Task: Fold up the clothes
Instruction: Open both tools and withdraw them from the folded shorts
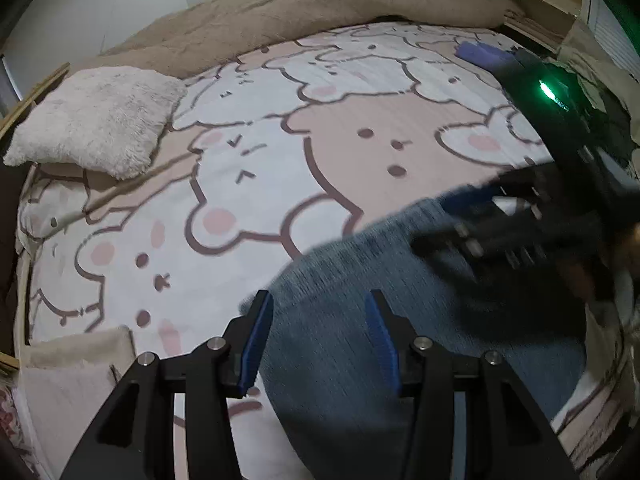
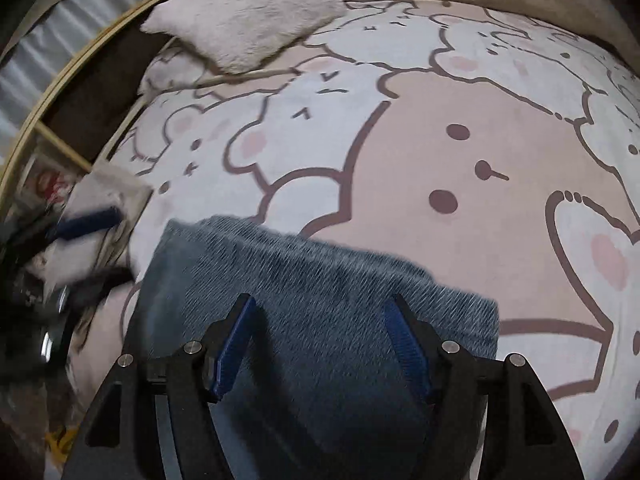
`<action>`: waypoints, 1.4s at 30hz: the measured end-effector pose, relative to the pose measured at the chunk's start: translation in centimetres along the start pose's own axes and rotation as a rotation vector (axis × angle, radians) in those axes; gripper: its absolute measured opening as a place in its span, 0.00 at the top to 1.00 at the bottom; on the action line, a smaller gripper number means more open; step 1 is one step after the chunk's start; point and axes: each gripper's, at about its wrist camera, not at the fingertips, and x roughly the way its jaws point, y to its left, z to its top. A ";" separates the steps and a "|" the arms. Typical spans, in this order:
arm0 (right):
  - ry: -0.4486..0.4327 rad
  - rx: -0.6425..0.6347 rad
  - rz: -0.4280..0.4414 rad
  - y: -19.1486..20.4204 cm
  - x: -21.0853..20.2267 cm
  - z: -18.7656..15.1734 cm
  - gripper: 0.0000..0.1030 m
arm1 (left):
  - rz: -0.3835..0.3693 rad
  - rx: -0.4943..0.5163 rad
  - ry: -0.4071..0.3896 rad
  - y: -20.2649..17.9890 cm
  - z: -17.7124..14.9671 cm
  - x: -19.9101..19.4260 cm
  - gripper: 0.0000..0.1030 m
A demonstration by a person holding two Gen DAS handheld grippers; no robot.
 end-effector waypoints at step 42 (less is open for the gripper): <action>-0.165 -0.005 -0.034 -0.2 -6.4 -20.2 0.35 | -0.221 -0.077 -0.028 -4.7 -18.1 -3.5 0.43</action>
